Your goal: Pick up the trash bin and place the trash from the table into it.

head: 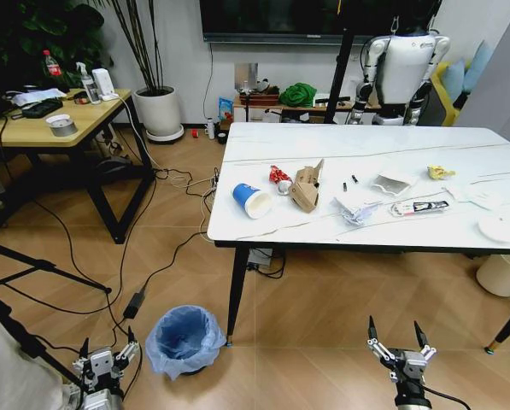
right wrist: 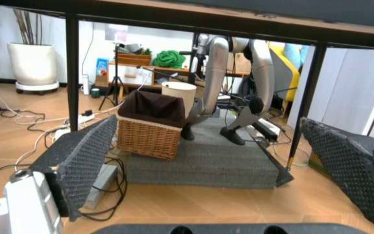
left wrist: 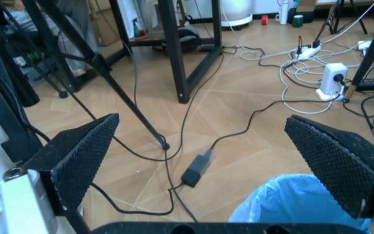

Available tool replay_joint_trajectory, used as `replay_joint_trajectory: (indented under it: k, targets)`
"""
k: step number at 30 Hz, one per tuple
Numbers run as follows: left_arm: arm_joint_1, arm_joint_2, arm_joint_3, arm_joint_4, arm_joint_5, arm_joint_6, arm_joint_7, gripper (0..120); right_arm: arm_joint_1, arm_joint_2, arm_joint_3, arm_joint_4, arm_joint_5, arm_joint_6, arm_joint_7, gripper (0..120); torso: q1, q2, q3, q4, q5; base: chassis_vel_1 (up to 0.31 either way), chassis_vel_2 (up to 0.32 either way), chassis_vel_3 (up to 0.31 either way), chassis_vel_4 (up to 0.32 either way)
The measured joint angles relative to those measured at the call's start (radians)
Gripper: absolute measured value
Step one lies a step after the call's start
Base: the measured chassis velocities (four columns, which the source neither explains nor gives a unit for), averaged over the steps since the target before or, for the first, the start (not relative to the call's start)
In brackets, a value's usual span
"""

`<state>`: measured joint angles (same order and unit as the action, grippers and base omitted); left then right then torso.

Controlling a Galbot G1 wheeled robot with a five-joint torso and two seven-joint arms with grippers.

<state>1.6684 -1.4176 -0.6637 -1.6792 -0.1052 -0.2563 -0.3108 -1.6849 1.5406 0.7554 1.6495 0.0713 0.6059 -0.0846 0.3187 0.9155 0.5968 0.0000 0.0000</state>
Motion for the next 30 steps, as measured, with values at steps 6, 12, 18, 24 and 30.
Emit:
replay_joint_trajectory:
  k: [6,12,18,24,30]
  targets:
    - [0.004,-0.001,-0.001,-0.004,0.004,-0.001,0.0,100,-0.004,-0.005,0.0,-0.001,0.0,0.001,0.001,100,-0.011,-0.025,-0.013,0.0,0.0,0.0,0.0,0.0,0.0]
    - [0.007,-0.002,0.001,-0.008,0.007,-0.001,0.001,100,-0.009,-0.01,-0.001,0.004,0.001,0.001,0.001,100,-0.024,-0.056,-0.032,0.0,0.0,0.0,0.0,0.0,0.0]
    - [0.009,-0.004,0.003,-0.008,0.014,-0.001,0.002,100,-0.01,-0.018,-0.001,0.005,0.001,0.001,0.001,100,-0.037,-0.084,-0.047,0.0,0.0,0.0,0.0,0.0,0.0]
    - [0.016,-0.008,0.005,-0.013,0.018,-0.002,0.004,100,-0.014,-0.021,-0.001,0.006,0.001,0.004,0.001,100,-0.047,-0.11,-0.063,0.0,0.0,0.0,0.0,0.0,0.0]
    - [0.023,-0.007,0.005,-0.016,0.018,-0.005,0.007,100,-0.016,-0.019,-0.001,0.008,0.0,0.004,0.001,100,-0.058,-0.138,-0.079,0.0,0.0,0.0,0.0,0.0,0.0]
